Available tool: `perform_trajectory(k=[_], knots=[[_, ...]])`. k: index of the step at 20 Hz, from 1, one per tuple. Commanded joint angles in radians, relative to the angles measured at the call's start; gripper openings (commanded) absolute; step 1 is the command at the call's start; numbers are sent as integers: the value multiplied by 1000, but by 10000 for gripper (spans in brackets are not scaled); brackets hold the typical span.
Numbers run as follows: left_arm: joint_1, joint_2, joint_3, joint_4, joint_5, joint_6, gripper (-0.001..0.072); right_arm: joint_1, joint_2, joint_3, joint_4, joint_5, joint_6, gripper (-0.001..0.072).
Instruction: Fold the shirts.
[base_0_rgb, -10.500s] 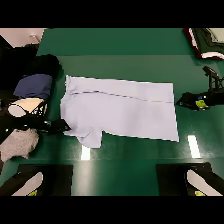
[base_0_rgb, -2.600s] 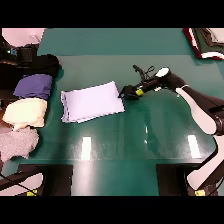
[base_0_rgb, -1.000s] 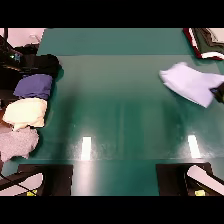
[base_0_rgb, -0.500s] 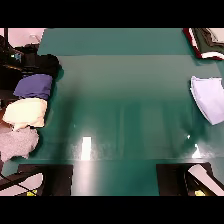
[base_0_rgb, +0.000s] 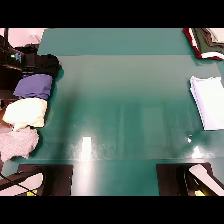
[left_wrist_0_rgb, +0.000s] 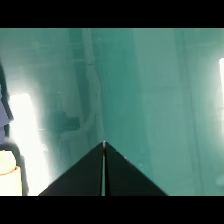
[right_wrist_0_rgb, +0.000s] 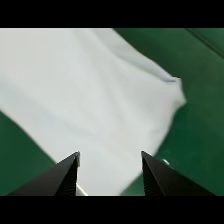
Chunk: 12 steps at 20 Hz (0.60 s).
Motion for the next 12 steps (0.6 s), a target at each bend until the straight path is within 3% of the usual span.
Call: perform_trajectory(k=[1, 8, 9, 10, 11, 12], knots=[[0, -1, 0, 1, 21, 2, 27, 206, 0, 64, 68, 84, 15, 452], [0, -1, 0, -4, 30, 0, 27, 852, 0, 68, 77, 70, 15, 433], [0, -1, 0, -4, 31, 0, 27, 916, 0, 68, 77, 58, 15, 324], [0, -1, 0, -4, 31, 0, 27, 975, 0, 68, 77, 47, 15, 137], [0, -1, 0, -4, 31, 0, 27, 1020, 0, 68, 77, 37, 15, 18], [0, -1, 0, -4, 31, 0, 27, 1057, 0, 68, 77, 29, 15, 18]])
